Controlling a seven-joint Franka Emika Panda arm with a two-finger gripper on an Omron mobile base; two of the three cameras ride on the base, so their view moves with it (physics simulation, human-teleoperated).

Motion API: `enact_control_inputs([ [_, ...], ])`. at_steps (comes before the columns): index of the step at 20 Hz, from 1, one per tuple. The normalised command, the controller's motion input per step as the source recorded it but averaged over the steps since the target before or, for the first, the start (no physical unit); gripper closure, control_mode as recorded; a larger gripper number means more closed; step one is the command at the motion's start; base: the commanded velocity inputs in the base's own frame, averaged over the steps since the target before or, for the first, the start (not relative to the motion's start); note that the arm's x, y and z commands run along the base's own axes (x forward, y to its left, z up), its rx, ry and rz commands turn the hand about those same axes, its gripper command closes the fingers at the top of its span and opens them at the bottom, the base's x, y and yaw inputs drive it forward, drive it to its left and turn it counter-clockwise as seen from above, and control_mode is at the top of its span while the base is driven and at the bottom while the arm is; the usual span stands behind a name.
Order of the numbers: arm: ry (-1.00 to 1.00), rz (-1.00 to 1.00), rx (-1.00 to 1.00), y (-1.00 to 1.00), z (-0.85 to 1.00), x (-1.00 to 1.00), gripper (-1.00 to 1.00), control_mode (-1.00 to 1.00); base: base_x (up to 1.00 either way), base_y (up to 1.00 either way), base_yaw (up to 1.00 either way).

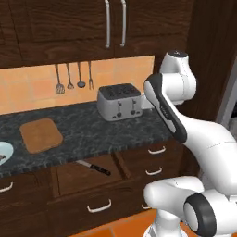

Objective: Pick up the knife from the drawer and place it on the cutting board. Then place the meat from the plate to the cutting board.

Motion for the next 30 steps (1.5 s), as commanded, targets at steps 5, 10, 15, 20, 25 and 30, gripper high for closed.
enact_control_inputs([
  [5, 0.00, 0.00, 0.00, 0.00, 0.00, 0.00, -1.00, 1.00, -0.31, 1.00, -0.30],
  [10, 0.00, 0.00, 0.00, 0.00, 0.00, 0.00, -1.00, 1.00, 0.12, 1.00, -0.28],
  [15, 0.00, 0.00, 0.00, 0.00, 0.00, 0.00, -1.00, 1.00, 0.31, 1.00, -0.20],
  [20, 0.00, 0.00, 0.00, 0.00, 0.00, 0.00, -1.00, 1.00, 0.23, 0.95, -0.14],
  [25, 0.00, 0.00, 0.00, 0.00, 0.00, 0.00, -1.00, 1.00, 0.11, 0.55, -0.13],
  [30, 0.00, 0.00, 0.00, 0.00, 0.00, 0.00, -1.00, 1.00, 0.29, 0.51, -0.12],
])
